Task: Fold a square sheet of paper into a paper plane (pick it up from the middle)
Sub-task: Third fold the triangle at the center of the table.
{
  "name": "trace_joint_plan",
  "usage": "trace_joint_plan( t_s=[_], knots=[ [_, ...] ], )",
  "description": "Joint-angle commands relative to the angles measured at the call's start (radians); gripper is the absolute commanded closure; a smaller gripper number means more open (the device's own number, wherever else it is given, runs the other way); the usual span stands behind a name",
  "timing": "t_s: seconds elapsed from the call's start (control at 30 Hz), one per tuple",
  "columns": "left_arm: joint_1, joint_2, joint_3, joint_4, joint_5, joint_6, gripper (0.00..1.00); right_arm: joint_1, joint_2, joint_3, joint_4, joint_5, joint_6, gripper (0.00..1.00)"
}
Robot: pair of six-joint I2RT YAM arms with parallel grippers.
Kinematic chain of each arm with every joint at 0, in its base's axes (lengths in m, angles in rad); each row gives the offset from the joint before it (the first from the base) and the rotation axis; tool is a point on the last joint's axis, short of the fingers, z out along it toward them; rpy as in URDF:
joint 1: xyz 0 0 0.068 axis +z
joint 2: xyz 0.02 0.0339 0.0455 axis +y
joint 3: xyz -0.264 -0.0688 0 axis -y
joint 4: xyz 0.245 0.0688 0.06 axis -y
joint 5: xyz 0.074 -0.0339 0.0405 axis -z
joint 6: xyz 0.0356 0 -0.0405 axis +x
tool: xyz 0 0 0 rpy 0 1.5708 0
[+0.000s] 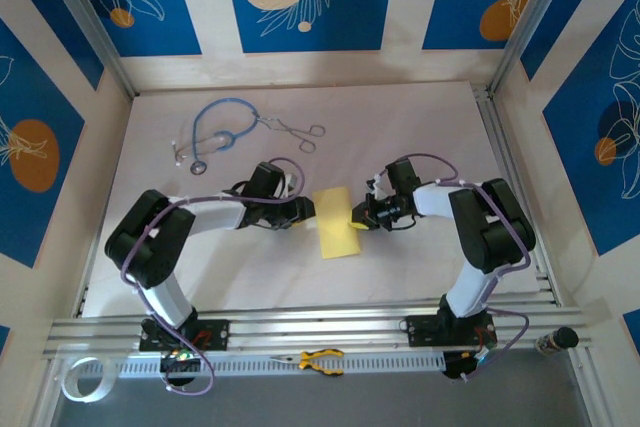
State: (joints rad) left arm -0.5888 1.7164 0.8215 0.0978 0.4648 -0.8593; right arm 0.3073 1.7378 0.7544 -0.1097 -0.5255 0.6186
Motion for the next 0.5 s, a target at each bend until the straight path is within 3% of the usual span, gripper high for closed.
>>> trace_joint_plan(
  t_s=[0.0, 0.47],
  knots=[
    [-0.010, 0.018, 0.030, 0.016, 0.028, -0.009, 0.59, -0.005, 0.026, -0.035, 0.011, -0.007, -0.018, 0.96],
    [-0.039, 0.069, 0.061, 0.008, 0.050, -0.025, 0.63, -0.020, 0.054, -0.119, 0.106, -0.009, 0.052, 0.96]
  ],
)
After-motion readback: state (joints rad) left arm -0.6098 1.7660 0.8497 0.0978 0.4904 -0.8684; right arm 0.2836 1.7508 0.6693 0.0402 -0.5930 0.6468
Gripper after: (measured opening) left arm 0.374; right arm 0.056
